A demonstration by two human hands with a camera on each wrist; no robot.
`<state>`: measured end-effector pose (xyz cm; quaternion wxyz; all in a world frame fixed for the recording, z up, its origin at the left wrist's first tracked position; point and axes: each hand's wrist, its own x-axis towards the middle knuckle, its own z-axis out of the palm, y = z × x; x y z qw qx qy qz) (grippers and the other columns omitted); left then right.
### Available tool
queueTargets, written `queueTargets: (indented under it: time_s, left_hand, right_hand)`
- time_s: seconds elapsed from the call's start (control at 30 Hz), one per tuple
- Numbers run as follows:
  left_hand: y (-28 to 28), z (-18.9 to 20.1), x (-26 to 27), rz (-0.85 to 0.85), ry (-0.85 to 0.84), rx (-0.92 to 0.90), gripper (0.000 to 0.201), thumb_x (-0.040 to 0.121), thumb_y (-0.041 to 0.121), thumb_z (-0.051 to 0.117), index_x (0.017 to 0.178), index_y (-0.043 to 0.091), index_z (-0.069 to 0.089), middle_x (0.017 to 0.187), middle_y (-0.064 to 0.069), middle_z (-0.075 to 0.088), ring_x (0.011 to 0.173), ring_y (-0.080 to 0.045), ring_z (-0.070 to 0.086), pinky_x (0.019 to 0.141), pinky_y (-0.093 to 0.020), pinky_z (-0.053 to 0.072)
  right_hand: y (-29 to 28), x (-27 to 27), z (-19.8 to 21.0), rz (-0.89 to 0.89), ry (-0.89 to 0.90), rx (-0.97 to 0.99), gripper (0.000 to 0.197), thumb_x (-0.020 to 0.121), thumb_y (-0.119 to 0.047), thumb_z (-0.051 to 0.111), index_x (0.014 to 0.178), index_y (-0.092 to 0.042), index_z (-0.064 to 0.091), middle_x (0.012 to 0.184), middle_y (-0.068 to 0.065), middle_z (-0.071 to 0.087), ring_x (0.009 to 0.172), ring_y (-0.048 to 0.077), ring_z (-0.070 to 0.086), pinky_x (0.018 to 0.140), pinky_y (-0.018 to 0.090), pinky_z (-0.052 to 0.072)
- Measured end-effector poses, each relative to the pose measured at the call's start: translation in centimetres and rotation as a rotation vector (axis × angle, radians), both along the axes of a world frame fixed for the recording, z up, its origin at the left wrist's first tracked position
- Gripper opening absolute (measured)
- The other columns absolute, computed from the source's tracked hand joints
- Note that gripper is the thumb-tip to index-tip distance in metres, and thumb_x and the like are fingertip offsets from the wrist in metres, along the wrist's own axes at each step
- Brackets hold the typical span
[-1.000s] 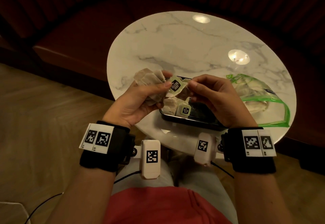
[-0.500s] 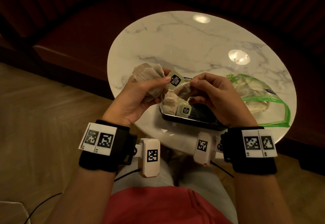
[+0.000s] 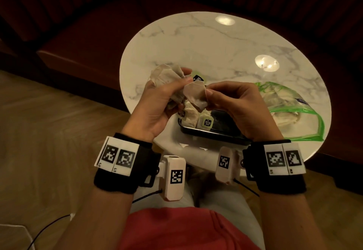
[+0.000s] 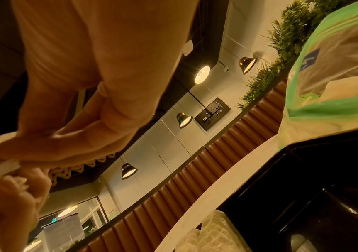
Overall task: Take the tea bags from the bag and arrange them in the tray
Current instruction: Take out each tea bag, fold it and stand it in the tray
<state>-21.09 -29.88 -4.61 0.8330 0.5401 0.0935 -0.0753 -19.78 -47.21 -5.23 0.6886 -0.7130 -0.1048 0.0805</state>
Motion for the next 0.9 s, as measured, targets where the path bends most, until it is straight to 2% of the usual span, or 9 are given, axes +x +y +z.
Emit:
queueTargets:
  time_s: [0.1, 0.23, 0.4, 0.63, 0.7, 0.8, 0.9]
  left_hand:
    - [-0.15, -0.07, 0.01, -0.015, 0.0, 0.004, 0.012, 0.088, 0.012, 0.065, 0.097, 0.019, 0.069, 0.087, -0.004, 0.07, 0.08, -0.016, 0.064, 0.067, -0.032, 0.044]
    - [-0.24, 0.06, -0.05, -0.025, -0.009, -0.006, 0.012, 0.088, 0.011, 0.065, 0.092, 0.021, 0.07, 0.08, 0.001, 0.068, 0.074, -0.011, 0.063, 0.064, -0.027, 0.042]
    - [-0.51, -0.16, -0.08, -0.028, -0.004, -0.006, 0.012, 0.087, 0.012, 0.066, 0.091, 0.022, 0.071, 0.085, 0.0, 0.069, 0.085, -0.02, 0.059, 0.065, -0.03, 0.041]
    - [-0.34, -0.34, 0.12, -0.006, 0.001, -0.039, 0.011, 0.089, 0.01, 0.065, 0.09, 0.022, 0.066, 0.081, 0.0, 0.071, 0.078, -0.018, 0.064, 0.061, -0.025, 0.043]
    - [-0.28, -0.47, 0.18, -0.001, 0.009, -0.051, 0.011, 0.089, 0.011, 0.066, 0.09, 0.022, 0.066, 0.086, -0.003, 0.072, 0.08, -0.02, 0.065, 0.062, -0.026, 0.043]
    - [-0.18, -0.57, 0.19, 0.004, 0.017, -0.054, 0.011, 0.088, 0.012, 0.066, 0.091, 0.023, 0.067, 0.089, -0.004, 0.071, 0.077, -0.016, 0.063, 0.06, -0.024, 0.043]
    - [-0.16, -0.56, 0.18, 0.003, 0.014, -0.068, 0.011, 0.088, 0.012, 0.066, 0.092, 0.022, 0.067, 0.089, -0.004, 0.071, 0.08, -0.015, 0.063, 0.064, -0.025, 0.045]
  right_hand:
    - [-0.05, -0.03, 0.13, 0.018, -0.005, -0.027, 0.007, 0.086, -0.007, 0.066, 0.089, -0.009, 0.072, 0.079, 0.002, 0.074, 0.072, 0.012, 0.068, 0.064, 0.021, 0.053]
    - [-0.2, 0.02, 0.24, 0.051, 0.012, -0.057, 0.011, 0.089, -0.002, 0.062, 0.082, -0.009, 0.067, 0.072, -0.003, 0.069, 0.068, 0.007, 0.065, 0.062, 0.021, 0.052]
    - [0.22, 0.02, 0.37, 0.069, 0.081, -0.012, 0.021, 0.092, 0.006, 0.051, 0.076, -0.006, 0.058, 0.065, -0.005, 0.063, 0.063, 0.01, 0.064, 0.06, 0.022, 0.053]
    - [0.19, -0.18, 0.23, 0.041, 0.087, 0.046, 0.009, 0.086, 0.005, 0.061, 0.089, 0.0, 0.068, 0.075, 0.013, 0.071, 0.068, 0.02, 0.069, 0.065, 0.024, 0.055]
    - [0.24, -0.15, 0.19, 0.02, 0.075, 0.028, 0.011, 0.085, 0.003, 0.063, 0.089, -0.004, 0.071, 0.075, 0.011, 0.073, 0.068, 0.019, 0.069, 0.066, 0.024, 0.055]
    - [0.36, -0.12, 0.32, 0.022, 0.066, -0.007, 0.014, 0.087, 0.002, 0.063, 0.086, -0.009, 0.072, 0.074, 0.007, 0.073, 0.067, 0.017, 0.069, 0.067, 0.025, 0.056]
    - [0.3, -0.13, 0.49, 0.037, 0.051, -0.04, 0.011, 0.089, -0.003, 0.062, 0.088, -0.008, 0.072, 0.078, 0.009, 0.073, 0.071, 0.018, 0.069, 0.069, 0.026, 0.056]
